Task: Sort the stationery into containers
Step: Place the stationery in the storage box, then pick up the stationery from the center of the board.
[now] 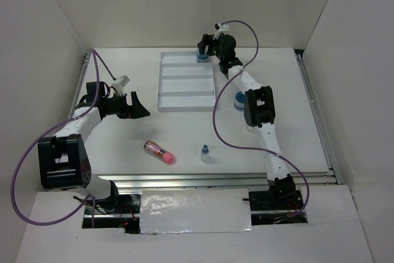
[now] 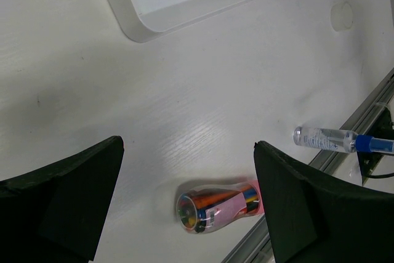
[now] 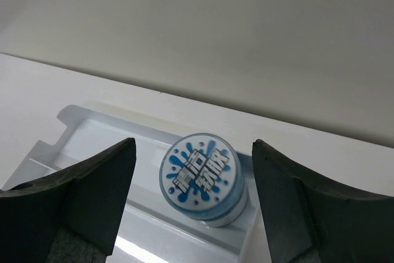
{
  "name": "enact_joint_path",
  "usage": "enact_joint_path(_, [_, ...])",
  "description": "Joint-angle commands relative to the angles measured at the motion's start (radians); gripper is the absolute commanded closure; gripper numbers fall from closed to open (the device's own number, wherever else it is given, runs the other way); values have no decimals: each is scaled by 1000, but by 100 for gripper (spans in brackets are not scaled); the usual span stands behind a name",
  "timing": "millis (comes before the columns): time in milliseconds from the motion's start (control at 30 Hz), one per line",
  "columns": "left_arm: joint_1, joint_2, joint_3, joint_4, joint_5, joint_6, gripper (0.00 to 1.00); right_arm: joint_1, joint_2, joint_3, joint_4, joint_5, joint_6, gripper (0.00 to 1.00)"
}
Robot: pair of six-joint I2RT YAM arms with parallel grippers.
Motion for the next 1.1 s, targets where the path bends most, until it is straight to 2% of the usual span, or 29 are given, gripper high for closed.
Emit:
enact_joint_path(0, [7, 2, 40, 2, 9, 20, 1, -6, -14, 53, 56, -7, 8, 18])
enact_joint_path(200, [6, 5, 39, 7, 12, 19, 1, -5, -25, 42, 62, -6, 10, 14])
enact_joint_path(267, [6, 2, 43, 4, 9, 19, 1, -8, -54, -17, 88, -19, 11, 14])
enact_joint_path(333, [7, -5, 49, -7, -4, 28, 1, -11, -132, -147, 162, -33, -34, 16])
enact_joint_path(433, [7, -33, 54, -32, -16, 54, 1, -14, -256, -238, 104, -38, -74, 17])
enact_joint_path(567, [6, -85, 39, -47, -24, 69, 1, -80, -465, -283, -152, -107, -82, 17])
enact_joint_path(600, [1, -99, 34, -52, -31, 107, 1, -94, -503, -312, -276, -133, -103, 14])
enact_joint_path(767, [0, -170, 16, -82, -53, 146, 1, -172, -732, -433, -580, -133, -222, 5])
enact_joint_path(867, [-5, -197, 5, -92, -54, 150, 1, -226, -770, -438, -845, -154, -295, 2])
enact_joint_path(1067, [-23, -258, -13, -96, -59, 138, 1, -247, -728, -392, -1164, -188, -458, 0])
